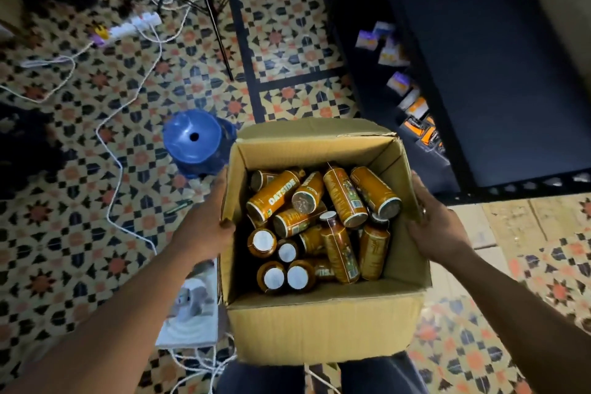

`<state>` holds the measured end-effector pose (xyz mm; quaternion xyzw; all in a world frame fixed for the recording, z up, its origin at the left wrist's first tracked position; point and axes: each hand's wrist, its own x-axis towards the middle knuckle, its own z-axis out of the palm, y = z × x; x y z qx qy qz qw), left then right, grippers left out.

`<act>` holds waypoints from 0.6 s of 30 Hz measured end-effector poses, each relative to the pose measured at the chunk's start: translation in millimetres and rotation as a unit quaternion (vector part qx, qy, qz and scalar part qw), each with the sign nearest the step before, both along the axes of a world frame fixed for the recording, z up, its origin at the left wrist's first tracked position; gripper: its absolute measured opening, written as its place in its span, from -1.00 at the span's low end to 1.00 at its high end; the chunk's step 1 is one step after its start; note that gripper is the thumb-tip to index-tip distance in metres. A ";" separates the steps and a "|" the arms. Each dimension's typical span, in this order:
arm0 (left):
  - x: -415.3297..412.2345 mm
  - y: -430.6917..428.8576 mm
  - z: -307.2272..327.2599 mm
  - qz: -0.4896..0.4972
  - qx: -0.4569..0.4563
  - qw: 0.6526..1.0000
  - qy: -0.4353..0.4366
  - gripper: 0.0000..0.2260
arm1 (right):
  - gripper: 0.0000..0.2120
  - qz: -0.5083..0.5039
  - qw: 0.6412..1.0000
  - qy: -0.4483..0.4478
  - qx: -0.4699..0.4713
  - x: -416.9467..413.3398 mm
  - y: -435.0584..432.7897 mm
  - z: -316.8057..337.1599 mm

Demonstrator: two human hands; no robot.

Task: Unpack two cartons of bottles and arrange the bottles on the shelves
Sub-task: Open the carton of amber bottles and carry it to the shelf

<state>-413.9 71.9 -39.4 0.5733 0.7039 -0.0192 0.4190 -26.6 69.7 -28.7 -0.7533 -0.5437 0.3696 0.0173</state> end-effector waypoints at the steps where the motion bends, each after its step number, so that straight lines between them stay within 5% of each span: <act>1: -3.5 11.3 1.9 -0.012 -0.003 1.000 0.010 -0.05 | -0.23 -0.005 1.000 -0.001 -0.002 -5.4 2.6 0.0; 18: -32.1 210.8 -29.8 -0.107 -0.046 0.992 0.037 -0.12 | -0.16 -0.111 0.993 0.027 -0.024 -44.6 116.6 -46.7</act>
